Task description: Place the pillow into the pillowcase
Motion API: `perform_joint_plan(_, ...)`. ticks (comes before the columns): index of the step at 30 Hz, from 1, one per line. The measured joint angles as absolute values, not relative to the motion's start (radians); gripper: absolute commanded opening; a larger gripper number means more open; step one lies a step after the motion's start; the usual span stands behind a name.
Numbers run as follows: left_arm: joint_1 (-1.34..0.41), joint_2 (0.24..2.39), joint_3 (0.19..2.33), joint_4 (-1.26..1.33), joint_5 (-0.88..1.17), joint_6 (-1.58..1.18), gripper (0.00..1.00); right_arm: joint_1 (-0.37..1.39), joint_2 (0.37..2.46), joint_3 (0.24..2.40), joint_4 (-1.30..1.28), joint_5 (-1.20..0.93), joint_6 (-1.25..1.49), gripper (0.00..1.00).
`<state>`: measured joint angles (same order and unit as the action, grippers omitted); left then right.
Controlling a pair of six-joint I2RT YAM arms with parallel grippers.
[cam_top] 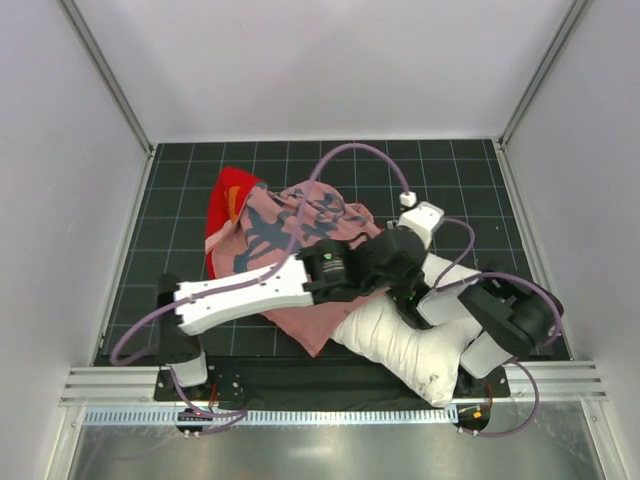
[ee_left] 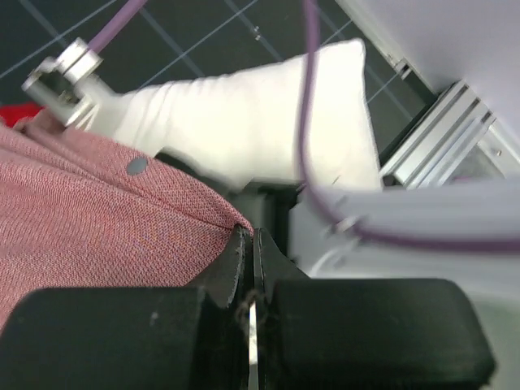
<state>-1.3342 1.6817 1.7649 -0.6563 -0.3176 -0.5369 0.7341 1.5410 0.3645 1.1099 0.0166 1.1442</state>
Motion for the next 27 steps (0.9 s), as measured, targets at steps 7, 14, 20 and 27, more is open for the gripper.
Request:
perform_joint_plan(7, -1.383, 1.903, 1.967, -0.664, -0.376, -0.532, 0.0, 0.659, 1.73, 0.306, 1.462, -0.05, 1.27, 0.04)
perform_joint_plan(14, -1.361, 1.664, 1.703, -0.588, -0.374, -0.588, 0.01, 0.622, 1.646, 0.26, 1.489, -0.109, 1.275, 0.04)
perform_joint_plan(20, -1.307, 1.424, 1.529, -0.541, -0.387, -0.611, 0.02, 0.614, 1.449, 0.231, 1.382, -0.133, 1.231, 0.04)
perform_joint_plan(27, -1.286, 1.334, 1.46, -0.527, -0.392, -0.621, 0.02, 0.599, 1.051, 0.277, 0.867, -0.083, 1.109, 0.22)
